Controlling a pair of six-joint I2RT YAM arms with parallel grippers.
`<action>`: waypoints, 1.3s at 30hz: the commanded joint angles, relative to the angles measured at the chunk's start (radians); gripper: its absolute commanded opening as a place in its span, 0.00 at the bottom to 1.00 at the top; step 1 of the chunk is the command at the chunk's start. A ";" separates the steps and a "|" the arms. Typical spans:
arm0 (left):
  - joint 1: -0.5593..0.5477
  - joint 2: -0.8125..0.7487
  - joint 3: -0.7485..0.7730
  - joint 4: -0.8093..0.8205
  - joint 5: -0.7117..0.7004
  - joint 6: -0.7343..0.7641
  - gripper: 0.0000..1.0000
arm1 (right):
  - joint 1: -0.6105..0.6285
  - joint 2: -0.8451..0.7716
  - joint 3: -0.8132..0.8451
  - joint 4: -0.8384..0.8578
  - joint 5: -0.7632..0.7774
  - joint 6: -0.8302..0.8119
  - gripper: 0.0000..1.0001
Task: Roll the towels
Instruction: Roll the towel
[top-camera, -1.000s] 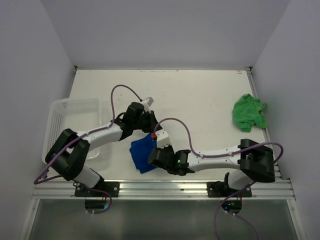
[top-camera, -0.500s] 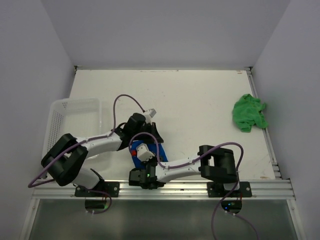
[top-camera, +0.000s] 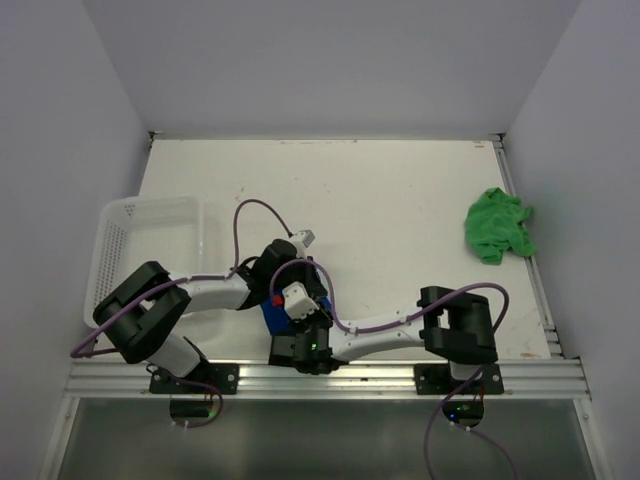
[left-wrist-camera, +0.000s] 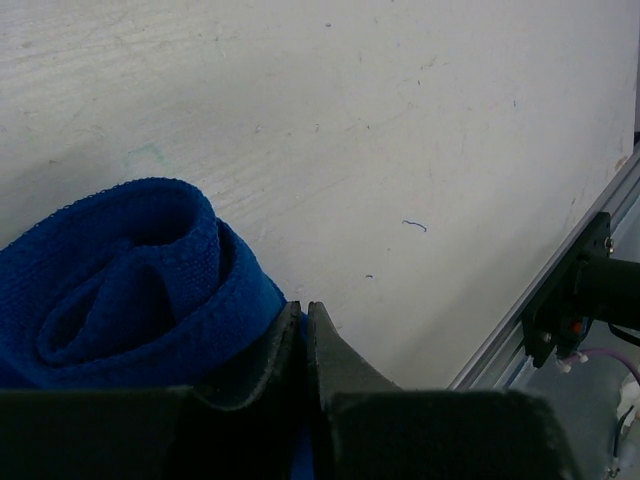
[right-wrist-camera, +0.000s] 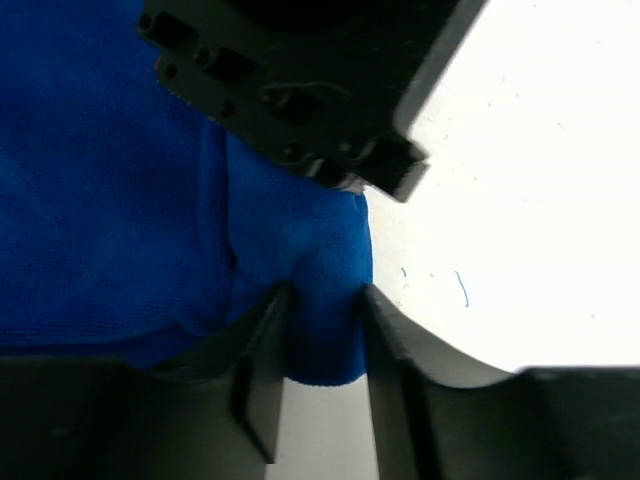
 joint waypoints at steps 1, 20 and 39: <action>-0.007 0.022 -0.032 -0.055 -0.049 0.011 0.11 | -0.020 -0.120 -0.078 0.111 -0.075 0.007 0.41; -0.005 0.019 -0.037 -0.071 -0.062 0.016 0.11 | -0.244 -0.582 -0.543 0.699 -0.512 0.059 0.55; -0.007 0.008 -0.037 -0.072 -0.074 0.010 0.11 | -0.309 -0.501 -0.699 0.916 -0.668 0.154 0.27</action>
